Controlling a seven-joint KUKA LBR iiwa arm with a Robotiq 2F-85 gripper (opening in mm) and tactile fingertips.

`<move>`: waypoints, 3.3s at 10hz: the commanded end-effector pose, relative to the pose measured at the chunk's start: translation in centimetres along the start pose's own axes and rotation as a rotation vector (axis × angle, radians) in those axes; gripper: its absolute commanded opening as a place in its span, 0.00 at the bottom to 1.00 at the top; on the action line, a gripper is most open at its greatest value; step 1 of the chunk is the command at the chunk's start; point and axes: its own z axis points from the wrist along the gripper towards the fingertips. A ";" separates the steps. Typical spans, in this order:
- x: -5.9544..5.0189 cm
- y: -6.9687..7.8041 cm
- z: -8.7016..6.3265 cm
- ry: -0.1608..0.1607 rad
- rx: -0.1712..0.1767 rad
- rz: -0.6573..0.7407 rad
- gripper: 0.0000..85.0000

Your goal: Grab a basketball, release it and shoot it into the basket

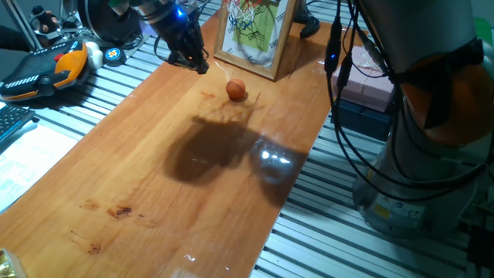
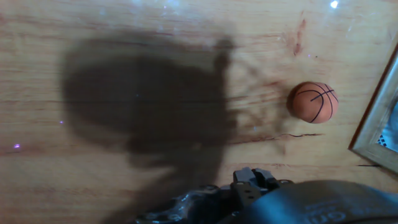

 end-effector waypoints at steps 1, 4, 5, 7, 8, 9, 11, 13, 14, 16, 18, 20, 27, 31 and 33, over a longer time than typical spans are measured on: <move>0.0 0.0 0.0 -0.001 0.000 -0.011 0.02; 0.1 0.1 0.0 -0.013 -0.001 -0.007 0.01; 0.1 0.1 0.0 -0.021 -0.006 0.019 0.01; 0.1 0.1 0.0 -0.077 0.041 0.011 0.01; 0.1 0.1 0.0 -0.096 0.051 0.031 0.01; 0.4 -0.1 -0.8 -0.103 0.073 0.023 0.01; 0.6 -0.5 -1.4 -0.091 0.040 -0.004 0.01; 0.6 -0.5 -1.4 -0.118 0.073 0.038 0.01; 0.6 -0.5 -1.4 -0.121 0.075 0.061 0.01; 0.6 -0.5 -1.4 -0.123 0.098 0.129 0.01; 0.6 -0.5 -1.4 -0.120 0.045 0.126 0.01; 0.6 -0.5 -1.4 -0.106 0.118 0.122 0.02; -3.8 -6.6 6.1 -0.236 0.131 0.105 0.65; -4.8 -8.8 9.9 -0.273 0.111 0.093 0.73; -5.4 -9.1 11.7 -0.300 0.108 0.094 0.78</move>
